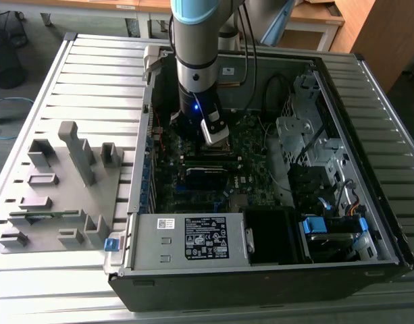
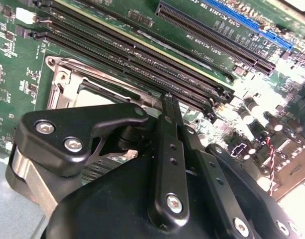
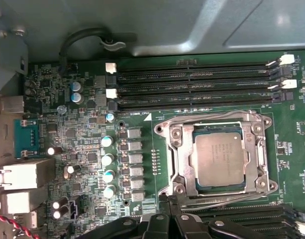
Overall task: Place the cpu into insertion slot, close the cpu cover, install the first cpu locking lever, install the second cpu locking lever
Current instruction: 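Install the second cpu locking lever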
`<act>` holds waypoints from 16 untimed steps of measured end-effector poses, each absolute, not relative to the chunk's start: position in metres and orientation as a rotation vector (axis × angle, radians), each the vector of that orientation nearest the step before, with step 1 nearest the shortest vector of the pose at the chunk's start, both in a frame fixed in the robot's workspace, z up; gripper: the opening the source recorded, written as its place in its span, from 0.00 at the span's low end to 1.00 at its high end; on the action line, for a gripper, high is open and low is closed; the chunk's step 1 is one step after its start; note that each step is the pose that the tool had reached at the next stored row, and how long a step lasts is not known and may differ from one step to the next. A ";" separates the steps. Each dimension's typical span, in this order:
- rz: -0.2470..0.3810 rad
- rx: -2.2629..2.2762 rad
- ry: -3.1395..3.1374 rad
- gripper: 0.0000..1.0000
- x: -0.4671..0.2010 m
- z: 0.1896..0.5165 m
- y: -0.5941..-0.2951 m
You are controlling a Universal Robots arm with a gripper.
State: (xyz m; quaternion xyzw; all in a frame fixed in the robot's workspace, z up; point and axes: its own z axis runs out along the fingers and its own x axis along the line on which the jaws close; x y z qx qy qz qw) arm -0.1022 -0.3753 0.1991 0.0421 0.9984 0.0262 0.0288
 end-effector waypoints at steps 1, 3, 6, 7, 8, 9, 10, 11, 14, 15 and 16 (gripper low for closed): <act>0.081 0.130 3.080 0.10 -0.103 0.199 -0.375; 0.082 0.130 3.080 0.10 -0.103 0.199 -0.375; 0.082 0.130 3.080 0.10 -0.103 0.199 -0.375; 0.083 0.130 3.080 0.10 -0.103 0.199 -0.375; 0.083 0.130 3.080 0.10 -0.103 0.199 -0.375; 0.083 0.130 3.080 0.10 -0.103 0.199 -0.375; 0.083 0.130 3.080 0.10 -0.103 0.199 -0.375; 0.083 0.130 3.080 0.10 -0.103 0.199 -0.375; 0.083 0.130 3.080 0.10 -0.103 0.199 -0.374; 0.083 0.130 3.080 0.10 -0.103 0.199 -0.374; 0.083 0.130 3.080 0.10 -0.103 0.199 -0.374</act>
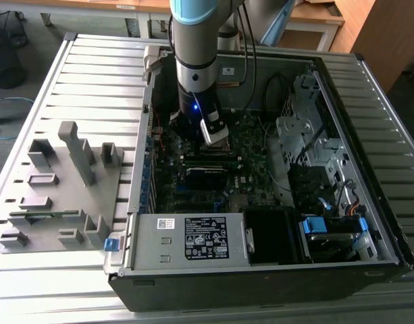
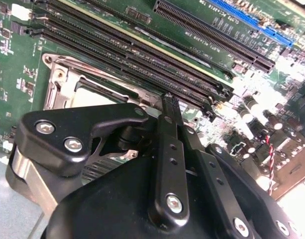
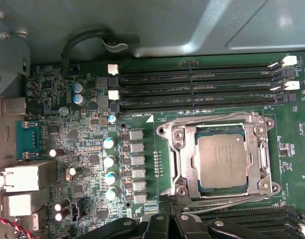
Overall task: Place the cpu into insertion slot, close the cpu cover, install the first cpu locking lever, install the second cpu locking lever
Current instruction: 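Install the second cpu locking lever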
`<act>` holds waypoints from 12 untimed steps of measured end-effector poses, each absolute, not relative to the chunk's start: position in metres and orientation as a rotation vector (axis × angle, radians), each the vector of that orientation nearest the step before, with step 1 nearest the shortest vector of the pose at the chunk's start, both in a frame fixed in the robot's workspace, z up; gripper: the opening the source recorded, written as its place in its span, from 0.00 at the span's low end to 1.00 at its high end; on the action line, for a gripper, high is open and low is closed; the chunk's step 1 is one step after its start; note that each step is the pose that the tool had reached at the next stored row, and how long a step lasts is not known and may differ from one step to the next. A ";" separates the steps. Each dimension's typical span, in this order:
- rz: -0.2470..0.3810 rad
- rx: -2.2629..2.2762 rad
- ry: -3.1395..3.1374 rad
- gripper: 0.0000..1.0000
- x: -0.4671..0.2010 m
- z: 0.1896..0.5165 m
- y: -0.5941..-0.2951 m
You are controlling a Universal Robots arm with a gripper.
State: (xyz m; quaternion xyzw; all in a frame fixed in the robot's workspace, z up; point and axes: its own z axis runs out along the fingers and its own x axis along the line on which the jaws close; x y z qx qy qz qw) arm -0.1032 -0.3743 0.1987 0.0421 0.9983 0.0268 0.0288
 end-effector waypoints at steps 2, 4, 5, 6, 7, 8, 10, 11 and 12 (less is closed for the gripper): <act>0.082 0.130 3.080 0.10 -0.103 0.200 -0.374; 0.083 0.130 3.080 0.10 -0.103 0.201 -0.374; 0.083 0.130 3.080 0.10 -0.103 0.202 -0.374; 0.083 0.130 3.080 0.10 -0.103 0.202 -0.374; 0.083 0.130 3.080 0.10 -0.103 0.203 -0.374; 0.083 0.130 3.080 0.10 -0.103 0.204 -0.374; 0.083 0.130 3.080 0.10 -0.103 0.205 -0.374; 0.083 0.130 3.080 0.10 -0.103 0.205 -0.374; 0.083 0.130 3.080 0.10 -0.103 0.205 -0.374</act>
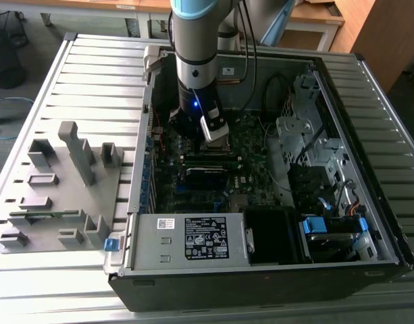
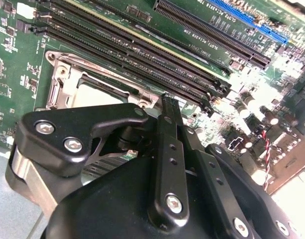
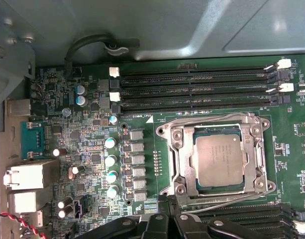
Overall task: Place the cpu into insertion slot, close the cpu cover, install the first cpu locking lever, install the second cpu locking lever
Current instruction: 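Install the second cpu locking lever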
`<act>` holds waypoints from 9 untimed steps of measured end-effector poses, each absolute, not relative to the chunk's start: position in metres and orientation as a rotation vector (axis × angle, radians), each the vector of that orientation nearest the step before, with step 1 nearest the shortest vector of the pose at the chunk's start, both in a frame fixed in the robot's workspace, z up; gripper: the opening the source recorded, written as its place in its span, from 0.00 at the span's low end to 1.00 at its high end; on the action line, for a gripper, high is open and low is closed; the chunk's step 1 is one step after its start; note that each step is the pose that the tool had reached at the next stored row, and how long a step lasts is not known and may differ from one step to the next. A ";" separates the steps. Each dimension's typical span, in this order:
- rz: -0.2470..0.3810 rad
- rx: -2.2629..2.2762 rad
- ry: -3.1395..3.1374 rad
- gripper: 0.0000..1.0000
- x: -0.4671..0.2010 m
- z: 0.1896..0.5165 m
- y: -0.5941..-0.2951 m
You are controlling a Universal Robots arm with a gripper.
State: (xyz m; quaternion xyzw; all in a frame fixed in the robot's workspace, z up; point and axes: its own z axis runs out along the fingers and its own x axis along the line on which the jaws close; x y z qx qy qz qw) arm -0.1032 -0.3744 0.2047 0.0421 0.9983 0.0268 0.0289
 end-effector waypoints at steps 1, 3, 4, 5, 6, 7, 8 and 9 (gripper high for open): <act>0.082 0.130 3.080 0.10 -0.103 0.205 -0.375; 0.082 0.130 3.080 0.10 -0.103 0.205 -0.375; 0.082 0.130 3.080 0.10 -0.103 0.205 -0.375; 0.082 0.130 3.080 0.10 -0.103 0.206 -0.376; 0.083 0.130 3.080 0.10 -0.103 0.206 -0.376; 0.083 0.130 3.080 0.10 -0.103 0.206 -0.376; 0.085 0.130 3.080 0.10 -0.103 0.206 -0.376; 0.091 0.130 3.080 0.10 -0.103 0.206 -0.377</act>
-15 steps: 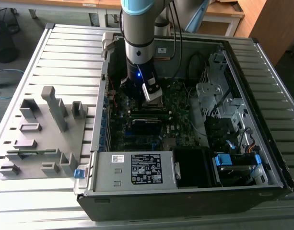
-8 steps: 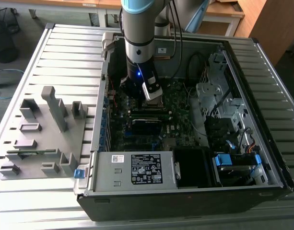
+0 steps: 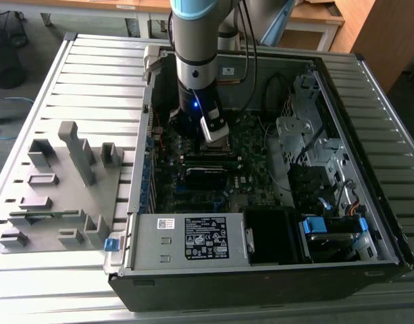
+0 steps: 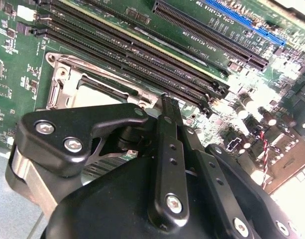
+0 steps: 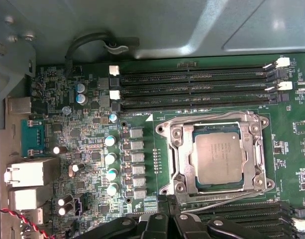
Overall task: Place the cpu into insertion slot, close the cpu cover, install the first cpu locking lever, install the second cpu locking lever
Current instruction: 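Install the second cpu locking lever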
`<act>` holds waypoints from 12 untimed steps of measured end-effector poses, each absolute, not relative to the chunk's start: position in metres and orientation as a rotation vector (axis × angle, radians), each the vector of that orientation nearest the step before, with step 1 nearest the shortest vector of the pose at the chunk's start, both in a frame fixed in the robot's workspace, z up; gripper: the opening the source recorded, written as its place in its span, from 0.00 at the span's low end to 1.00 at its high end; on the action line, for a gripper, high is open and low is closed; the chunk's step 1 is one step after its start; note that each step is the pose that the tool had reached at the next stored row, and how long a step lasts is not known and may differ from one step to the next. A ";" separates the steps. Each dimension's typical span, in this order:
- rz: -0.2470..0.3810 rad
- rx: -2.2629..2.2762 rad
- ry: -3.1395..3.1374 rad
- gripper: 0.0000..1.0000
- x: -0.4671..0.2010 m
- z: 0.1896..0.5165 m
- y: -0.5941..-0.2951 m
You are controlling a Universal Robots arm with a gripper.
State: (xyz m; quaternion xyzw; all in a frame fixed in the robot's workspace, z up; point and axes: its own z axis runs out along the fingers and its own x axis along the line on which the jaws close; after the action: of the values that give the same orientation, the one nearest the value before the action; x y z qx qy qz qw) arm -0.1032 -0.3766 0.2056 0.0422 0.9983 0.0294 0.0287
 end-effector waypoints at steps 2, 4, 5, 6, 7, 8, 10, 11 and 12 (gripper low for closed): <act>0.119 0.131 3.080 0.10 -0.103 0.206 -0.377; 0.143 0.132 3.079 0.10 -0.103 0.205 -0.378; 0.143 0.132 3.079 0.10 -0.103 0.205 -0.378; 0.144 0.132 3.079 0.10 -0.103 0.205 -0.378; 0.144 0.132 3.079 0.10 -0.103 0.205 -0.378; 0.144 0.132 3.079 0.10 -0.103 0.205 -0.378; 0.144 0.132 3.079 0.10 -0.103 0.205 -0.379; 0.144 0.132 3.079 0.10 -0.103 0.205 -0.379; 0.143 0.132 3.080 0.10 -0.103 0.205 -0.380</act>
State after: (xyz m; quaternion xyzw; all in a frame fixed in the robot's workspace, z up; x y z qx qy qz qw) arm -0.1032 -0.3796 0.2051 0.0426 0.9976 0.0465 0.0280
